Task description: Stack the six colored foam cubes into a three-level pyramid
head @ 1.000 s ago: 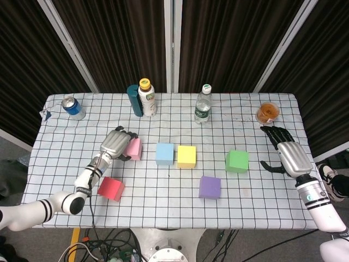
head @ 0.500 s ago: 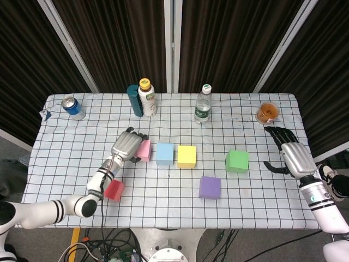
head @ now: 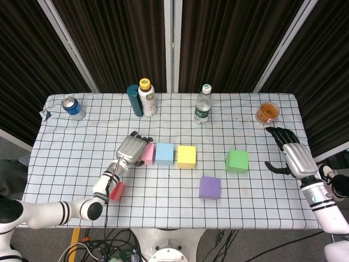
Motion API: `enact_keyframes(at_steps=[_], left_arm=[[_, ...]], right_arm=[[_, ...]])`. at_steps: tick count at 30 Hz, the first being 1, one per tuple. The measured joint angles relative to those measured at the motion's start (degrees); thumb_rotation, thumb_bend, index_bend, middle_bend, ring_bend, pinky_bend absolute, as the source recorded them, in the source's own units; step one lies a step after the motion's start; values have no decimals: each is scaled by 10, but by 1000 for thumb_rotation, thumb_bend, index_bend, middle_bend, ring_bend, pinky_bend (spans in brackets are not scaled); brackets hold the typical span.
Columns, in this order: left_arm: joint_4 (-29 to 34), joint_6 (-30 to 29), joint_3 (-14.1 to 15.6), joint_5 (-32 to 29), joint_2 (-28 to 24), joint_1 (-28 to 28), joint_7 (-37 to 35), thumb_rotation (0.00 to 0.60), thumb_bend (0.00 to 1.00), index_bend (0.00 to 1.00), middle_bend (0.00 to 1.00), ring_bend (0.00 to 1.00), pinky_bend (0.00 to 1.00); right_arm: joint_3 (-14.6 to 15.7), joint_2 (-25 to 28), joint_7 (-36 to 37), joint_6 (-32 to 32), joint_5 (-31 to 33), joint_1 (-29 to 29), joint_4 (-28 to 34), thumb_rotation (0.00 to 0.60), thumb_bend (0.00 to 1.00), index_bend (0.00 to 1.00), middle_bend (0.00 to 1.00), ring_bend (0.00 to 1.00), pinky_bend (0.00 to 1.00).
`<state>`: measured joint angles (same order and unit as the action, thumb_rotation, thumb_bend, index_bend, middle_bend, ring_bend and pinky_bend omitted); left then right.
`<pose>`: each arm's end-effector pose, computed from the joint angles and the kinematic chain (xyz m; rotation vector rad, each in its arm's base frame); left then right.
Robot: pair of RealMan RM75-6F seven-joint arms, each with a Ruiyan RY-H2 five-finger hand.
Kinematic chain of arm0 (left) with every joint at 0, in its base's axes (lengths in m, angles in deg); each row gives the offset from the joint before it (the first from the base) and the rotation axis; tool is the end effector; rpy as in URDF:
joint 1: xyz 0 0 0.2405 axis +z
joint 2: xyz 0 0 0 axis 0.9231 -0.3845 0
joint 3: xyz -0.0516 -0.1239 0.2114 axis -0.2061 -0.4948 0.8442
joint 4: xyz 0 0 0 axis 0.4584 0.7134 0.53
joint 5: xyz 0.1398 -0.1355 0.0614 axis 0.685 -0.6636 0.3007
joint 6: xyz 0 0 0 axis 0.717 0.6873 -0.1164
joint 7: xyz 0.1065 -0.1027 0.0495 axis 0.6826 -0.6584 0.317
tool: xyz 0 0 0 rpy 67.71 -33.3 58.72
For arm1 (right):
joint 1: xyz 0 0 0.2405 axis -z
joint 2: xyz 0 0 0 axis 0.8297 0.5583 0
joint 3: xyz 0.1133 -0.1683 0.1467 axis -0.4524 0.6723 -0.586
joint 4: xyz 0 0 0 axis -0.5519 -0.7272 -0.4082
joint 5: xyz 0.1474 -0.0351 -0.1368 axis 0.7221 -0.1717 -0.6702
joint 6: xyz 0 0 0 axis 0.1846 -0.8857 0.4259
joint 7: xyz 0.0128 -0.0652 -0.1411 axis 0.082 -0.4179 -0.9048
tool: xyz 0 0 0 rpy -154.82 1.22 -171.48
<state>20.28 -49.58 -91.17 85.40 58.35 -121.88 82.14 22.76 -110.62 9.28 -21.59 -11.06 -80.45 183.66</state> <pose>-0.1027 0.3729 -0.0386 -1.9711 -0.8891 -0.7318 -0.2422 -0.2990 0.1647 1.5785 -1.0856 1.0354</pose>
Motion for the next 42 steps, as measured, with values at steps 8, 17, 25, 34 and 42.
enact_keyframes(at_steps=[8, 17, 25, 34, 42], left_arm=[[22, -8, 7, 21, -17, 6, -16, 600, 172, 101, 123, 140, 150], [9, 14, 24, 48, -37, 5, -30, 600, 173, 149, 173, 140, 147], [-9, 31, 18, 56, -34, -1, -59, 600, 173, 258, 288, 172, 134], [-8, 21, 16, 50, -30, -2, -59, 600, 173, 305, 365, 222, 135], [13, 4, 16, 29, -33, -3, -39, 600, 173, 304, 365, 221, 135]], right_arm=[[-1, 1, 6, -2, -1, 3, 0, 600, 213, 0, 72, 0, 0], [-2, -1, 7, 0, -4, 3, 0, 600, 213, 0, 72, 0, 0], [-3, -2, 3, 0, -3, 3, 1, 600, 214, 0, 72, 0, 0], [-5, -2, 3, -3, -3, 5, 0, 600, 214, 0, 72, 0, 0], [-5, -1, 4, -6, -5, 7, 0, 600, 214, 0, 72, 0, 0]])
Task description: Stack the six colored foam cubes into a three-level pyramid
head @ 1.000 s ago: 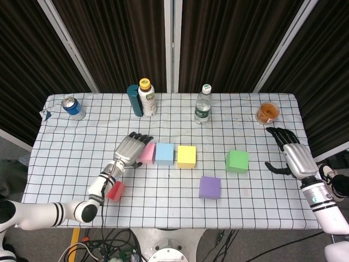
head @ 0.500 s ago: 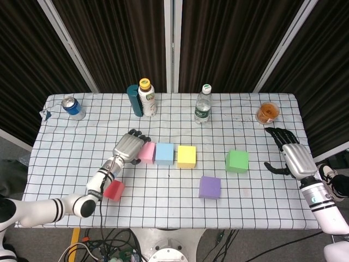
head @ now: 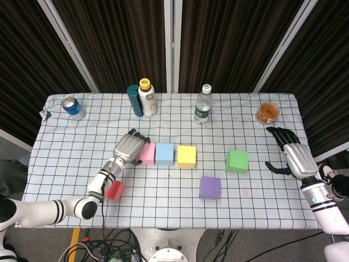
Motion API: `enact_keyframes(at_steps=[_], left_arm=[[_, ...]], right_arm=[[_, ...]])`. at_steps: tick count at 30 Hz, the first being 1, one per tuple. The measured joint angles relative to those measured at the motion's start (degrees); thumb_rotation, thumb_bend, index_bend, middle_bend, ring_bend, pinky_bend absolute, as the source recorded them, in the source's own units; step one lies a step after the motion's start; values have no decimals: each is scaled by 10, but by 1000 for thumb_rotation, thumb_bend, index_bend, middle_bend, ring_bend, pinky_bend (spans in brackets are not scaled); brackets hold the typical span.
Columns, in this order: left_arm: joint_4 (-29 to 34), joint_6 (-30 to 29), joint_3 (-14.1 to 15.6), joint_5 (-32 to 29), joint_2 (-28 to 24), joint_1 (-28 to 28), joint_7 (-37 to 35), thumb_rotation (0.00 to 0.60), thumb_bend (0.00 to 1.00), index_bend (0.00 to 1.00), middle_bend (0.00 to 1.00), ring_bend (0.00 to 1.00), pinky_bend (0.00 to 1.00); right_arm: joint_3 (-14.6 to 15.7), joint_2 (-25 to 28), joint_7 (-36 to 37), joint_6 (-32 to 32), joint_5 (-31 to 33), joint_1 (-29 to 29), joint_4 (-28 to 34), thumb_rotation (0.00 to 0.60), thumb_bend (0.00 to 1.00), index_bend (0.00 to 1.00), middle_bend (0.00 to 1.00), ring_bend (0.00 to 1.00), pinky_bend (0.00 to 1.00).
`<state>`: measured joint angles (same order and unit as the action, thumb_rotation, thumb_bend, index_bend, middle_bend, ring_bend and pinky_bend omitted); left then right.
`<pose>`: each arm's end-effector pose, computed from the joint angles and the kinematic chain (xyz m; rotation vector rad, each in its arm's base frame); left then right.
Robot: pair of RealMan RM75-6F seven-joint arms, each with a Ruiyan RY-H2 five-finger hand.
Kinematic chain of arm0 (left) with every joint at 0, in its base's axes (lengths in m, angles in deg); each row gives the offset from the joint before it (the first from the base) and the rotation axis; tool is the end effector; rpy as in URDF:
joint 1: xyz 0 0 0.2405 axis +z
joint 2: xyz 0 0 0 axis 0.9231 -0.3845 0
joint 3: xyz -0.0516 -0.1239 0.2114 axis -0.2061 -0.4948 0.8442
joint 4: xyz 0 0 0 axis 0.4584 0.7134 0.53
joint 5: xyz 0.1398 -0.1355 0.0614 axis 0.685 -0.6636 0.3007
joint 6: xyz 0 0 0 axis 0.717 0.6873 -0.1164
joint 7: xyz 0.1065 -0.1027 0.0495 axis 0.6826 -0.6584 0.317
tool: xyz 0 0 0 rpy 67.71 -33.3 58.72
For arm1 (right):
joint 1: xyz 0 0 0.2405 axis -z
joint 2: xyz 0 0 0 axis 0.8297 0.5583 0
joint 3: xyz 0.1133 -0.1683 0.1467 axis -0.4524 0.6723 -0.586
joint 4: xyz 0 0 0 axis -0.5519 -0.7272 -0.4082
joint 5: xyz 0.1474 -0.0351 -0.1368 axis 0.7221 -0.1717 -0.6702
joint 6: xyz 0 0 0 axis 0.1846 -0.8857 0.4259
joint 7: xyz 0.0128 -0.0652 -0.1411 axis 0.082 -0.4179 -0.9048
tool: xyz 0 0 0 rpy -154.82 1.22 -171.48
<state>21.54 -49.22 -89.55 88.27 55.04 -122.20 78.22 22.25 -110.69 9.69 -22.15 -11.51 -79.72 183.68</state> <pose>-0.1063 0.3752 -0.0244 -1.9860 -0.8698 -0.7504 -0.2425 -0.2975 0.1664 1.5670 -1.0845 1.0507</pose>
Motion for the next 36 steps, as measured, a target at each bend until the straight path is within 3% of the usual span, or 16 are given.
enact_keyframes(at_steps=[29, 36], left_arm=[[-18, 3, -3, -23, 18, -17, 7, 600, 173, 298, 356, 222, 135], [-17, 3, -3, -28, 20, -20, 10, 600, 171, 222, 286, 221, 135]], right_arm=[[-1, 2, 5, 0, 2, 5, -4, 600, 213, 0, 72, 0, 0], [0, 1, 12, 2, 2, 5, -9, 600, 215, 0, 72, 0, 0]])
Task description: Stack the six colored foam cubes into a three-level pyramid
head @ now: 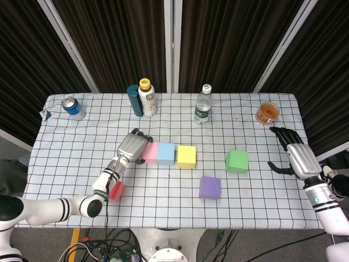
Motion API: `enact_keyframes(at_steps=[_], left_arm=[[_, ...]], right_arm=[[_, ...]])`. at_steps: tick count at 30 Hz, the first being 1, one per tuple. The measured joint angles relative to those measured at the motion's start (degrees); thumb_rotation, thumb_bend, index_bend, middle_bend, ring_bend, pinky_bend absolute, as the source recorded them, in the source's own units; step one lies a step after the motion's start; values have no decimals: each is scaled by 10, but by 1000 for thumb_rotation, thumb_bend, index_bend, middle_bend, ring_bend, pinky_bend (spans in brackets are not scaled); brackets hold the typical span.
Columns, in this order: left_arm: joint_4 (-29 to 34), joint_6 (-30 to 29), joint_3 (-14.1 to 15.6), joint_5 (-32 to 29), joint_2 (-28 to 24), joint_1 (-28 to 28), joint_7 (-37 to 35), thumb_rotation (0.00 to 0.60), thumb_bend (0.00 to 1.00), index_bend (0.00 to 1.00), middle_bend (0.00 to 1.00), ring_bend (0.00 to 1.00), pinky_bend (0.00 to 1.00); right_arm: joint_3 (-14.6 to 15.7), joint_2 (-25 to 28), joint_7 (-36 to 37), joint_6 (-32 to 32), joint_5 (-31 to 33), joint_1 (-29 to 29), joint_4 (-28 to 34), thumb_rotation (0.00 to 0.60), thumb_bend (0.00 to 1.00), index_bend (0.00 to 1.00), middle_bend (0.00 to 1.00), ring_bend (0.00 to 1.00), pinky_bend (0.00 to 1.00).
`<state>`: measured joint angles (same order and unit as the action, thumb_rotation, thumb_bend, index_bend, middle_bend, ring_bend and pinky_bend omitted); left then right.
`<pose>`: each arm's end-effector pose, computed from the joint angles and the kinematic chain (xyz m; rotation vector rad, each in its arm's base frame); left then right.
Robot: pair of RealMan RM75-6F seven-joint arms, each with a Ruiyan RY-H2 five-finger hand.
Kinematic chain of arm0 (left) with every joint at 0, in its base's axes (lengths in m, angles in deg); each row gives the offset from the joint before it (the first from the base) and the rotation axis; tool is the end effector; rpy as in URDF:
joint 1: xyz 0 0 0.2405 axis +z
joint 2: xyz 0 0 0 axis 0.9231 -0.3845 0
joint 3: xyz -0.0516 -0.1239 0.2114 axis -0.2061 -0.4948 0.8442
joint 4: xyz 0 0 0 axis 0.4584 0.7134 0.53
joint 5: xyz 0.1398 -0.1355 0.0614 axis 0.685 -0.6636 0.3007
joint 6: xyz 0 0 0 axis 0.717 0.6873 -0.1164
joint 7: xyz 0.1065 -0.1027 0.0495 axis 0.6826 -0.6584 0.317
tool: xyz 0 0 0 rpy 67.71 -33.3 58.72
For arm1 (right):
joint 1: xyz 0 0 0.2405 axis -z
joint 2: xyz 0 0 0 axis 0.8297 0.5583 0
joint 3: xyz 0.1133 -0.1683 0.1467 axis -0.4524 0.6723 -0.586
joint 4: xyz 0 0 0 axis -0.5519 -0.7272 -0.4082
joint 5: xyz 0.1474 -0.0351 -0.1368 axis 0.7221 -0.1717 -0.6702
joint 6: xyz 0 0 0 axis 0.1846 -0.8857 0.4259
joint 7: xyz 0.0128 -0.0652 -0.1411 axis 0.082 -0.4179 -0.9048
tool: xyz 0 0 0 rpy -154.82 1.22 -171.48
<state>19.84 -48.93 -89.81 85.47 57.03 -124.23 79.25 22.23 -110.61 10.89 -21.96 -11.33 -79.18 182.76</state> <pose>-0.0976 0.3795 -0.0339 -1.9868 -0.8800 -0.7434 -0.2493 -0.2968 0.1690 1.5484 -1.0987 1.0439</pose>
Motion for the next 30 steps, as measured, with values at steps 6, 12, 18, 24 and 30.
enact_keyframes(at_steps=[6, 12, 18, 24, 30], left_arm=[[6, 0, 0, -4, -2, -1, 0, 600, 171, 135, 214, 221, 136], [16, -4, 1, -3, -7, 0, -1, 600, 171, 114, 185, 221, 136], [39, -7, 5, -5, -21, 5, -3, 600, 171, 100, 152, 178, 135], [80, -45, 11, 25, -55, 37, -29, 600, 171, 101, 151, 177, 96], [106, -121, 28, 91, -98, 97, -68, 600, 171, 110, 153, 177, 93]], right_arm=[[0, -1, 7, 2, -1, 0, -3, 600, 216, 0, 72, 0, 0], [0, 0, 6, 2, -1, 0, -3, 600, 217, 0, 72, 0, 0], [3, -3, 5, 10, -3, -2, 0, 600, 216, 0, 72, 0, 0], [6, -4, 23, 32, -12, -13, 13, 600, 211, 0, 92, 0, 0], [-1, -24, 46, 81, -7, -48, 25, 600, 151, 0, 104, 0, 0]])
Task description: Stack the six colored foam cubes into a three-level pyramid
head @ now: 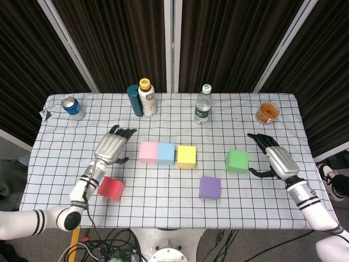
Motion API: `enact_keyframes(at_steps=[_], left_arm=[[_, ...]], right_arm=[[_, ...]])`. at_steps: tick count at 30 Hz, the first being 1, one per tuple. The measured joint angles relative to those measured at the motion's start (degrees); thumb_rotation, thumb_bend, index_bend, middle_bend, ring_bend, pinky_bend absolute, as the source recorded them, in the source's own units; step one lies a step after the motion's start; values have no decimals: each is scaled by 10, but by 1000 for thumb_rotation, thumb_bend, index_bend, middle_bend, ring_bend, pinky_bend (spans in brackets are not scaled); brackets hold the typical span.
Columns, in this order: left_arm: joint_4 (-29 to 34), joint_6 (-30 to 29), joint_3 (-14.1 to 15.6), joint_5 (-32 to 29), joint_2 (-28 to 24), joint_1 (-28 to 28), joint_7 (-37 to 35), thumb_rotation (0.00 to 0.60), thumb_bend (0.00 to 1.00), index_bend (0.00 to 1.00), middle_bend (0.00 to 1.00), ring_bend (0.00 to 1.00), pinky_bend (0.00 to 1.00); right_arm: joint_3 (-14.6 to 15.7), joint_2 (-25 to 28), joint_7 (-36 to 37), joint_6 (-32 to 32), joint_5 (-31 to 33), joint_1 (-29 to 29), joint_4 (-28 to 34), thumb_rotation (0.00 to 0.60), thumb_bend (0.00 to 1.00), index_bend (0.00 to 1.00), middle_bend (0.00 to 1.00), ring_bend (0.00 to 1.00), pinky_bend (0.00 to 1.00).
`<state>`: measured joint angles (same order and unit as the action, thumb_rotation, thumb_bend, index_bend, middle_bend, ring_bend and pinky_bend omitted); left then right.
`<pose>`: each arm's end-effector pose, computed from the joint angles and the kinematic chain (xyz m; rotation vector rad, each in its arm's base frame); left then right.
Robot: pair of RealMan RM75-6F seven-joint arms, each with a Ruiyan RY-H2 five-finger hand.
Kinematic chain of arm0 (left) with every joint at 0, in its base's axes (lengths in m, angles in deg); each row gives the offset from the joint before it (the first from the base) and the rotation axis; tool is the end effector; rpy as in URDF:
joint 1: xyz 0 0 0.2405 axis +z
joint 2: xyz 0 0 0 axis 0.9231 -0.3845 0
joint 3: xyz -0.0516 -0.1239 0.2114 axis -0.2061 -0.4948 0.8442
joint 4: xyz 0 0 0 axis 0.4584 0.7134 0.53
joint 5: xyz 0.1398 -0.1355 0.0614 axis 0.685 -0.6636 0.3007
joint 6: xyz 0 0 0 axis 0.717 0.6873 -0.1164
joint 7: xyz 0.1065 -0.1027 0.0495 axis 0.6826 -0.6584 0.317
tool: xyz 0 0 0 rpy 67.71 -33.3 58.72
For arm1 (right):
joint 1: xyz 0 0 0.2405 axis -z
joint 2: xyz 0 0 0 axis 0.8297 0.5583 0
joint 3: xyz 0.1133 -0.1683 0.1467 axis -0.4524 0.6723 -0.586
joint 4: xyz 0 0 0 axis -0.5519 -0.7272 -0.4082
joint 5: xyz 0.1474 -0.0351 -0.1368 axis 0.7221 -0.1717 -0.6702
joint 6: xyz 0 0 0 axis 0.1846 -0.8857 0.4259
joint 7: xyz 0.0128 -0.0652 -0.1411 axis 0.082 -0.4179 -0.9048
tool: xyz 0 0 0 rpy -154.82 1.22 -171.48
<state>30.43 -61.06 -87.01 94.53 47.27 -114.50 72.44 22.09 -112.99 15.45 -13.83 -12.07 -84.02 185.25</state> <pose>-0.1401 0.3537 0.0302 -1.8090 -0.8924 -0.8538 -0.2189 -0.3063 0.1290 1.6619 -1.2827 1.0831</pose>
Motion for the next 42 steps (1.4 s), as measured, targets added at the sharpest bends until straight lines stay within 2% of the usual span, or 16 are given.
enact_keyframes(at_steps=[5, 9, 15, 24, 34, 38, 42], left_arm=[[29, -57, 16, 49, -55, 61, -46, 600, 171, 113, 153, 177, 92], [38, -84, 25, 77, -79, 98, -81, 600, 171, 113, 153, 177, 92], [33, -92, 29, 105, -93, 128, -117, 600, 171, 113, 153, 177, 92], [25, -91, 16, 129, -107, 151, -150, 600, 169, 113, 153, 176, 92], [30, -86, 4, 144, -120, 167, -170, 600, 165, 113, 153, 176, 92], [35, -78, 0, 146, -126, 171, -174, 600, 165, 113, 151, 176, 92], [37, -76, -5, 146, -128, 174, -176, 600, 164, 113, 150, 177, 92]], right_arm=[[-16, -46, -15, 47, 44, -40, 1, 600, 91, 0, 114, 0, 0], [-27, -96, -57, 76, 89, -74, -8, 600, 66, 0, 115, 0, 0], [-40, -179, -140, 101, 159, -127, -40, 600, 68, 0, 125, 0, 0], [-56, -283, -239, 102, 245, -191, -104, 600, 99, 0, 178, 0, 0], [-50, -333, -280, 81, 259, -206, -151, 600, 110, 0, 196, 0, 0], [-42, -346, -278, 80, 236, -207, -178, 600, 111, 0, 210, 0, 0], [-38, -360, -267, 74, 207, -206, -206, 600, 118, 0, 270, 0, 0]])
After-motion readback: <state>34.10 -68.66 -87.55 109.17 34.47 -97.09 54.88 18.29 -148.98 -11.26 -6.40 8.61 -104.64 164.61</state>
